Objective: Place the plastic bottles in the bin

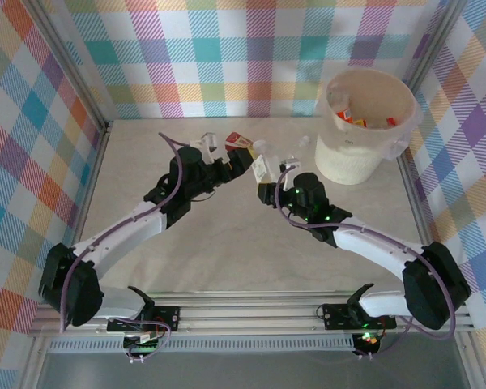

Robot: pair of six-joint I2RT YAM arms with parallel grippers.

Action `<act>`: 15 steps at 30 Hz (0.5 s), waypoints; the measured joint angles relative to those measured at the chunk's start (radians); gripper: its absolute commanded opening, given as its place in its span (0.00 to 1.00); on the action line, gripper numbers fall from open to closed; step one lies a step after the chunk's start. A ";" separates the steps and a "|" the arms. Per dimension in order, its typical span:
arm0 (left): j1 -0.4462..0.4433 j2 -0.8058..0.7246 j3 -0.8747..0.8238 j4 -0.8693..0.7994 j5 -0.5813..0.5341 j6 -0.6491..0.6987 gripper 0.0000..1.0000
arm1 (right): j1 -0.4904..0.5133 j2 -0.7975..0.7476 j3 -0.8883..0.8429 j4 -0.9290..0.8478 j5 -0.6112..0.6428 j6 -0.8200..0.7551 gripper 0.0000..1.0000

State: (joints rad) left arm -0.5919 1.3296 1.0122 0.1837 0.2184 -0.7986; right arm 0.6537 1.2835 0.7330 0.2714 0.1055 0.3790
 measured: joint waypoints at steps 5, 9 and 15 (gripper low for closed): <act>0.000 -0.111 -0.014 -0.055 -0.075 0.039 1.00 | -0.054 -0.069 0.001 -0.049 -0.001 -0.036 0.45; 0.001 -0.193 -0.041 -0.142 -0.201 0.048 1.00 | -0.114 -0.119 0.042 -0.111 -0.014 -0.076 0.45; 0.006 -0.241 -0.090 -0.232 -0.309 0.049 1.00 | -0.209 -0.150 0.200 -0.192 -0.051 -0.154 0.44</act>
State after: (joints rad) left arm -0.5858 1.0889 0.9222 -0.0483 -0.0906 -0.7494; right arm 0.4450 1.1339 0.9333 0.0792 0.0544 0.2245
